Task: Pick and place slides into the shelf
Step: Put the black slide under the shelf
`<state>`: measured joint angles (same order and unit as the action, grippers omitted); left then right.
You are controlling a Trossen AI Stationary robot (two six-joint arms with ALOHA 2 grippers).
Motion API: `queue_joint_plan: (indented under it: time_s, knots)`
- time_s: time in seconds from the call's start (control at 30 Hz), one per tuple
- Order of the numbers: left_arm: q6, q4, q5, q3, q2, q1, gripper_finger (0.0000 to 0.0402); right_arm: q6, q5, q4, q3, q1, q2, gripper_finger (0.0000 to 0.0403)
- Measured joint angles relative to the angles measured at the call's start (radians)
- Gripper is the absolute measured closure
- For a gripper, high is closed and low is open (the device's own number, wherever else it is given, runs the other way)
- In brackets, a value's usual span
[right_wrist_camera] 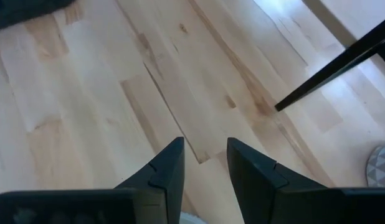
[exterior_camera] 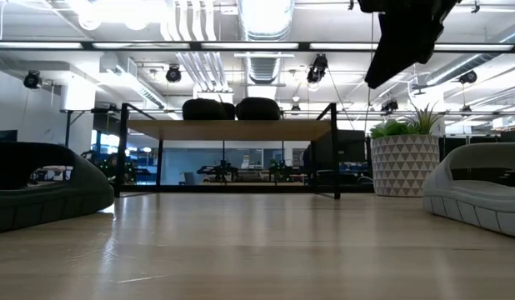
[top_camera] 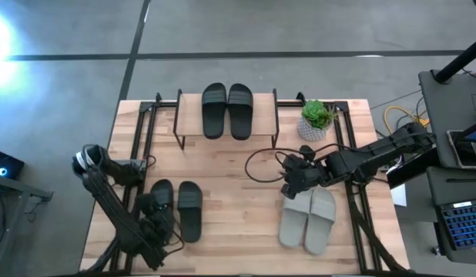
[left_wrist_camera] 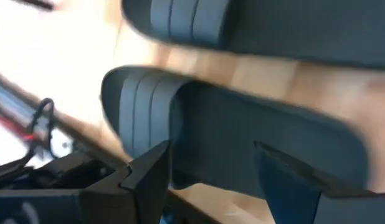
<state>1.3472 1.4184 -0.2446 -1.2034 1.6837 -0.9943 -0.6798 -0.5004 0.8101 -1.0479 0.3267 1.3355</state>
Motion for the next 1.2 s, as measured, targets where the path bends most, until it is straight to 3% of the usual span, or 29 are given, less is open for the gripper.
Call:
queue_joint_plan:
  time_s: [0.13,0.3,0.53,0.73,1.2]
  knots:
    - [0.104,0.164,0.001,-0.022,0.116,0.000,0.0188,-0.023,0.000,0.000,0.018,0.000,0.003,0.0291]
    - [0.150,0.068,0.007,-0.019,0.134,0.004,0.0188,-0.027,0.000,-0.008,0.051,0.000,0.003,0.0291]
    - [0.244,0.135,0.005,0.015,0.113,0.006,0.0188,-0.027,0.000,-0.015,0.067,0.000,0.003,0.0291]
    - [0.234,0.057,0.005,0.063,0.113,0.012,0.0188,-0.026,0.000,-0.022,0.067,0.000,0.003,0.0291]
    - [0.246,0.041,0.041,0.220,0.113,0.022,0.0188,-0.023,0.000,-0.031,0.067,0.000,0.003,0.0291]
